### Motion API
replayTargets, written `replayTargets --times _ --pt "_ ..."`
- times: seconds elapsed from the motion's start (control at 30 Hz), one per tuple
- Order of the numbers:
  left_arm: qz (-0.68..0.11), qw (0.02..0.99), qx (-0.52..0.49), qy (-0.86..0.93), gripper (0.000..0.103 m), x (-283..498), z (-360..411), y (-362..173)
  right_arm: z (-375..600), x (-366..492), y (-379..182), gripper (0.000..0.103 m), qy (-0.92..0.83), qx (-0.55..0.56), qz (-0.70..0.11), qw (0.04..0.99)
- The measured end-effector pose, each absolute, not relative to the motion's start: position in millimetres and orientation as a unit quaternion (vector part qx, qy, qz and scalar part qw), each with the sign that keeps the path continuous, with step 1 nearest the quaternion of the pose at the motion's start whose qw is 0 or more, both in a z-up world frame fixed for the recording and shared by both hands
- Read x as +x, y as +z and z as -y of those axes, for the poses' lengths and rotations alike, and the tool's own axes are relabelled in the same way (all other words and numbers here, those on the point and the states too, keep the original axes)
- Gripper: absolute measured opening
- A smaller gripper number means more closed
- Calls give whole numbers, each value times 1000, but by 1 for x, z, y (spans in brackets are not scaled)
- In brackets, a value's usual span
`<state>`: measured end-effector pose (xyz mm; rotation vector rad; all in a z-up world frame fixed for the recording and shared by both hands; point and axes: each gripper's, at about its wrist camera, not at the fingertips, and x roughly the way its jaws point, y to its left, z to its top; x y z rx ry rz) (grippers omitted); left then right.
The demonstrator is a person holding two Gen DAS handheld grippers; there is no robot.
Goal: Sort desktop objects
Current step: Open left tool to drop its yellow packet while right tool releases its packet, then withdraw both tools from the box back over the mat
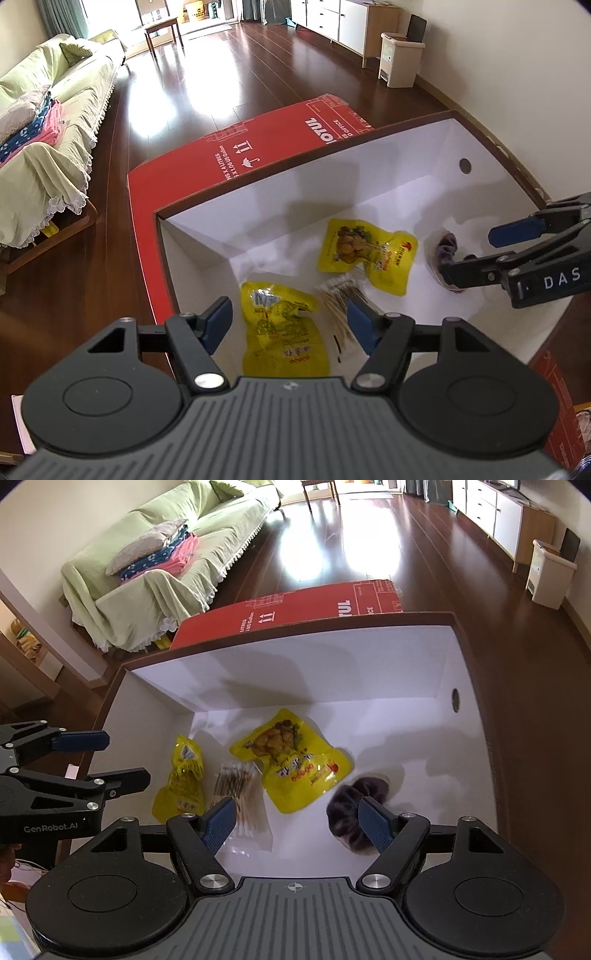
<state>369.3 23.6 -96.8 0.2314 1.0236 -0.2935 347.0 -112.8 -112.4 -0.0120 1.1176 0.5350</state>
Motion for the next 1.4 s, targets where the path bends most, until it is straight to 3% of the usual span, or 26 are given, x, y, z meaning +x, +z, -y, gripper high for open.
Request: replayTargets --times 1.4 --pt "-460 871 106 -136 75 257 -4 -39 150 242 -52 76 234 5 -459 857"
